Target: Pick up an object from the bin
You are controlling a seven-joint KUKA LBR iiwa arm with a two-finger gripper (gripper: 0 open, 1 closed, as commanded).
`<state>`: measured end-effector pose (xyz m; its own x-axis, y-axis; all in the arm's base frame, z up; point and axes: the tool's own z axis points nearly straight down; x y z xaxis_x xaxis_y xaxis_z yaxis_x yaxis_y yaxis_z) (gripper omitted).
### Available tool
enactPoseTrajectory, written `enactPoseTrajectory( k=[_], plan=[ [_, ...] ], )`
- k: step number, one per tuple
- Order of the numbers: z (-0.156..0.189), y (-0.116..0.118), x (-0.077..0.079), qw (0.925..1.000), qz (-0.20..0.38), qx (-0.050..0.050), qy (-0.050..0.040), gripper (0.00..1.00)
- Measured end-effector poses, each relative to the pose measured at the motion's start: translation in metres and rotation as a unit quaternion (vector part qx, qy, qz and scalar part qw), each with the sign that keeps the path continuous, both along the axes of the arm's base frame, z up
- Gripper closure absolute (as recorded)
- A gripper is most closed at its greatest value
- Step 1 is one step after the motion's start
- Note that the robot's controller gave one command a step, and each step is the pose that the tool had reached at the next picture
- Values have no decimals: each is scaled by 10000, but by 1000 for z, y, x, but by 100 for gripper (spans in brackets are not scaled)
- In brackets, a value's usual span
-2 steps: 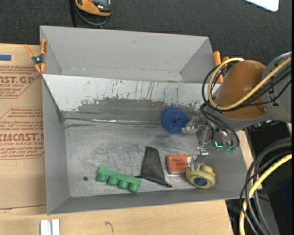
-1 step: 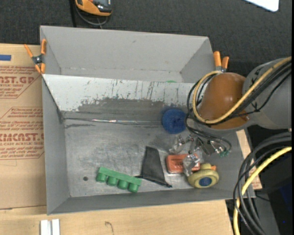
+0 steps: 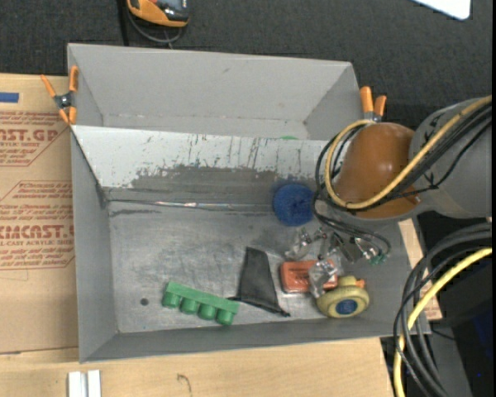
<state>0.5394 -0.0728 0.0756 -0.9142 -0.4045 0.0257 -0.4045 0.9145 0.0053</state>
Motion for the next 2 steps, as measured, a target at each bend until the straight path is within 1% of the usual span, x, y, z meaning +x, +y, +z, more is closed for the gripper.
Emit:
enactPoseTrajectory(
  k=[1, 2],
  plan=[
    [-1, -7, 14, 9992, 394, 49, 57, 100],
    [196, -29, -19, 9922, 1238, 51, -135, 100]
  ],
)
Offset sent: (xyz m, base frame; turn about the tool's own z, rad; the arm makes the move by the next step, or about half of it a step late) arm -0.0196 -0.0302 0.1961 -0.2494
